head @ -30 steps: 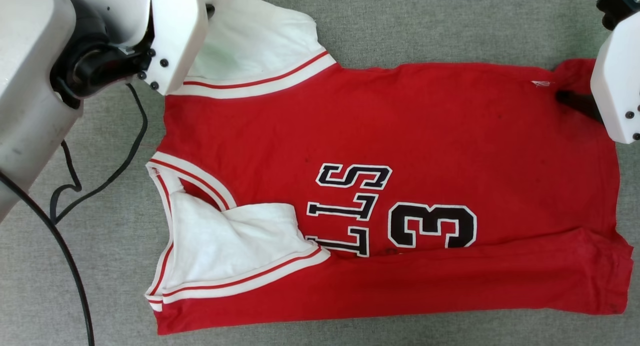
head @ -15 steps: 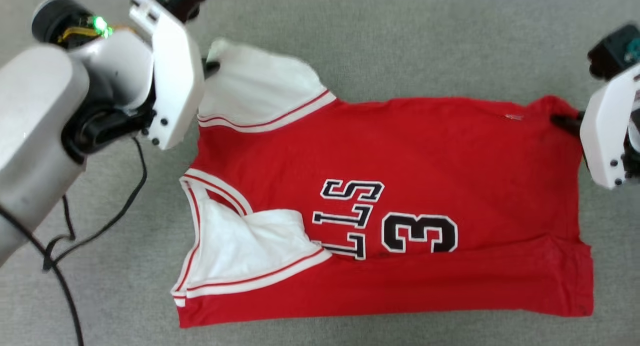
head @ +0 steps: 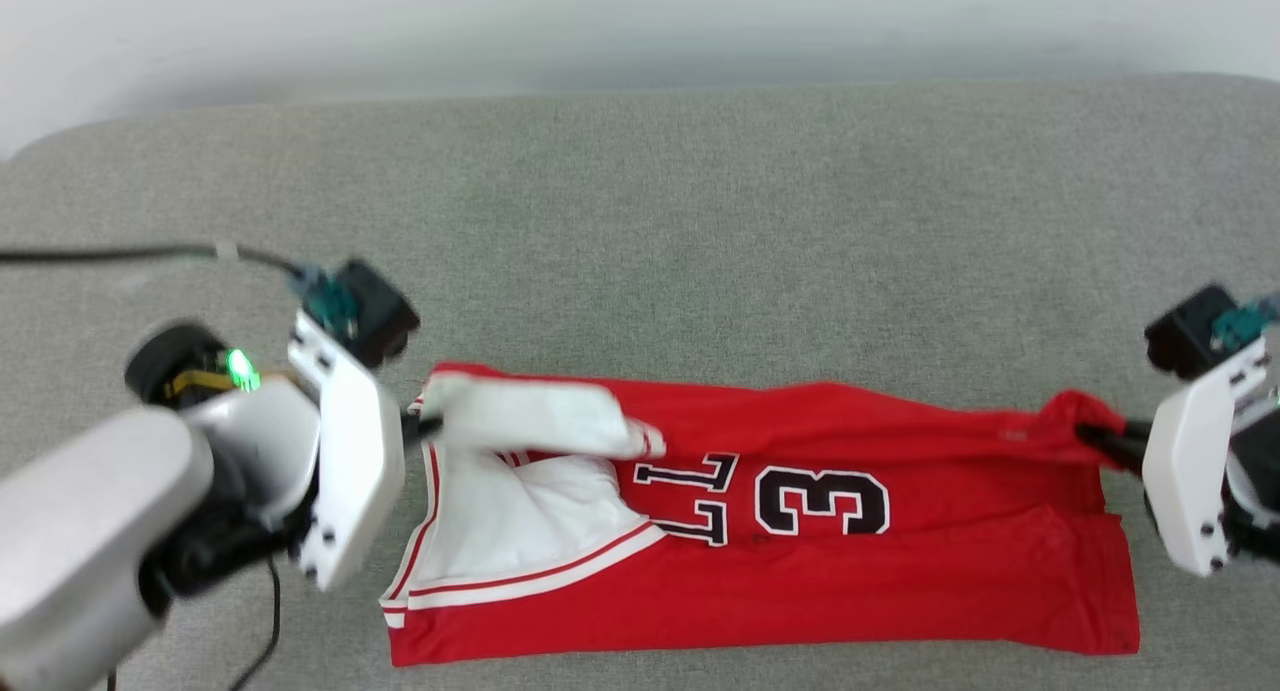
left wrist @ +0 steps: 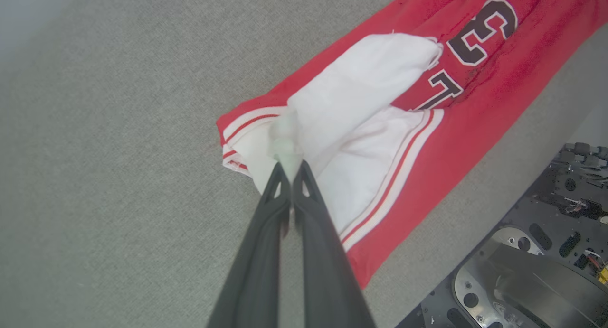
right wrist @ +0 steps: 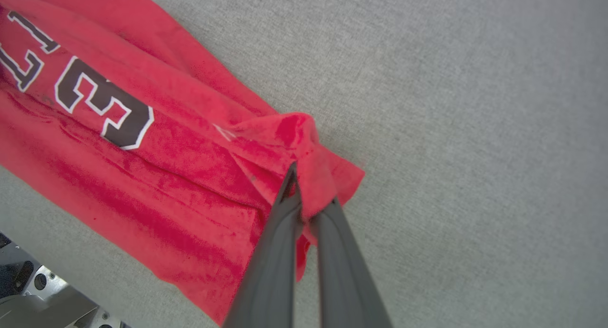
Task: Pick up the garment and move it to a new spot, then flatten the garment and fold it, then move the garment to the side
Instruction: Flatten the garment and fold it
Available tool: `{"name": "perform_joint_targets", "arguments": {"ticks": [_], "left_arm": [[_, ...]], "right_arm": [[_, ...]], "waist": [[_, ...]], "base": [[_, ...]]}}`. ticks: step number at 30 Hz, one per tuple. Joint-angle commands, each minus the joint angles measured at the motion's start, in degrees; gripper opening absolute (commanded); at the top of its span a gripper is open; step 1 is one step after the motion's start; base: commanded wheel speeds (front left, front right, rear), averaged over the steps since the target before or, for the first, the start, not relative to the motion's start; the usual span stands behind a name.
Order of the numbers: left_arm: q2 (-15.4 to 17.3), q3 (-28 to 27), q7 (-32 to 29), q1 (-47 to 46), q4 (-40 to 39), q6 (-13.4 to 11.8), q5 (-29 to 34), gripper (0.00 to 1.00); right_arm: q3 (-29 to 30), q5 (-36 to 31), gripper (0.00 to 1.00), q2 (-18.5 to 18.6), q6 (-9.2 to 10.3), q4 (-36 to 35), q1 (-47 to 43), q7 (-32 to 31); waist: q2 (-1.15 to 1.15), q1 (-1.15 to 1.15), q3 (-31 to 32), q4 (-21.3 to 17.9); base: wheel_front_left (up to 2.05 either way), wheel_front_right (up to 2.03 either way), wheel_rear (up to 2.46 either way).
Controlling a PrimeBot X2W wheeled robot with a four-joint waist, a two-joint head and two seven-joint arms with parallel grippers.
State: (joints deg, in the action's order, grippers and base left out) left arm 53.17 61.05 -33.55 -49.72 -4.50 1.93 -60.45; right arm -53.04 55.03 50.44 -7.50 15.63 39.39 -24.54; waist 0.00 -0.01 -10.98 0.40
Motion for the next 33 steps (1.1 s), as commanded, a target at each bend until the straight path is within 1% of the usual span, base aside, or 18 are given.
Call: {"name": "perform_joint_targets", "arguments": {"ticks": [1, 4, 8, 12, 16, 18, 19, 20, 22, 25, 27, 30, 33], "left_arm": [[0.52, 0.58, 0.54, 1.96, -0.71, -0.63, -0.28, 0.0], [1.76, 1.9, 2.17, 6.65, -2.13, -2.23, -1.19, 0.0], [2.54, 3.13, 4.69, 11.99, -2.34, -3.93, -2.84, 0.0], [1.51, 3.9, 7.39, 15.68, -0.48, -4.53, -4.18, 0.0], [-0.08, 4.22, 9.47, 17.82, 2.12, -4.33, -5.18, 0.0], [-0.92, 4.36, 10.57, 18.22, 3.28, -4.25, -4.64, 0.0], [-1.24, 4.11, 11.5, 18.33, 3.75, -4.57, -4.25, 0.47], [-1.48, 3.56, 12.96, 18.41, 4.06, -4.96, -3.92, 1.0], [-1.66, 3.01, 14.92, 18.75, 4.52, -5.25, -3.68, 1.0], [-0.93, 1.78, 18.36, 18.37, 4.39, -6.04, -1.97, 1.0], [-0.76, 0.57, 22.25, 18.01, 4.18, -6.99, -0.07, 1.0], [-1.1, -1.28, 28.61, 18.83, 4.26, -9.86, 2.31, 1.0], [-1.85, -3.32, 34.86, 19.96, 4.83, -13.37, 4.12, 1.0]], "right_arm": [[-0.29, 0.52, 0.0, 0.38, 0.02, -0.11, -1.75, 0.79], [-0.38, 1.22, 0.0, 0.24, 0.02, -0.01, -4.81, 3.05], [0.02, 2.02, 0.0, -0.23, 0.03, 0.98, -8.47, 5.27], [-0.14, 1.73, 0.0, -0.94, 0.03, 2.44, -10.6, 6.45], [-0.53, 1.21, 0.0, -2.47, 0.02, 4.41, -11.58, 7.12], [-0.61, 1.02, 0.0, -3.24, 0.02, 5.5, -11.65, 7.5], [-0.32, 0.9, 0.4, -3.62, 0.03, 5.97, -11.55, 7.96], [0.31, 0.48, 1.0, -3.87, 0.04, 6.2, -11.05, 9.09], [1.24, 0.51, 1.0, -3.85, 0.03, 5.83, -10.77, 10.64], [2.79, 0.25, 1.0, -2.65, 0.03, 3.86, -10.81, 12.91], [4.38, 0.17, 1.0, -1.84, 0.03, 2.46, -11.2, 14.47], [7.49, 0.16, 1.0, -1.26, 0.02, 1.02, -11.91, 16.7], [11.86, 1.03, 1.0, -1.45, 0.02, 1.17, -12.67, 18.86]], "waist": [[0.0, 0.01, 0.73, 0.13], [0.0, 0.01, 1.15, 0.09], [0.0, 0.01, 1.08, -0.04], [0.0, 0.01, 0.09, -0.25], [0.0, 0.01, -0.67, -0.52], [0.0, 0.01, -0.72, -0.63], [0.0, 0.01, -0.66, -0.67], [0.0, 0.01, -0.54, -0.77], [0.0, 0.01, -0.01, -0.68], [0.0, 0.01, 0.97, -0.64], [0.0, 0.01, 1.48, -0.67], [0.0, 0.01, 1.9, -0.89], [0.0, 0.01, 2.0, -0.91]], "base": [[0.0, 0.0, 0.0], [0.0, 0.0, 0.0], [0.0, 0.0, 0.0], [0.0, 0.0, 0.0], [0.0, 0.0, 0.0], [0.0, 0.0, 0.0], [0.0, 0.0, 0.0], [0.0, 0.0, 0.0], [0.0, 0.0, 0.0], [0.0, 0.0, 0.0], [0.0, 0.0, 0.0], [0.0, 0.0, 0.0], [0.0, 0.0, 0.0]]}}
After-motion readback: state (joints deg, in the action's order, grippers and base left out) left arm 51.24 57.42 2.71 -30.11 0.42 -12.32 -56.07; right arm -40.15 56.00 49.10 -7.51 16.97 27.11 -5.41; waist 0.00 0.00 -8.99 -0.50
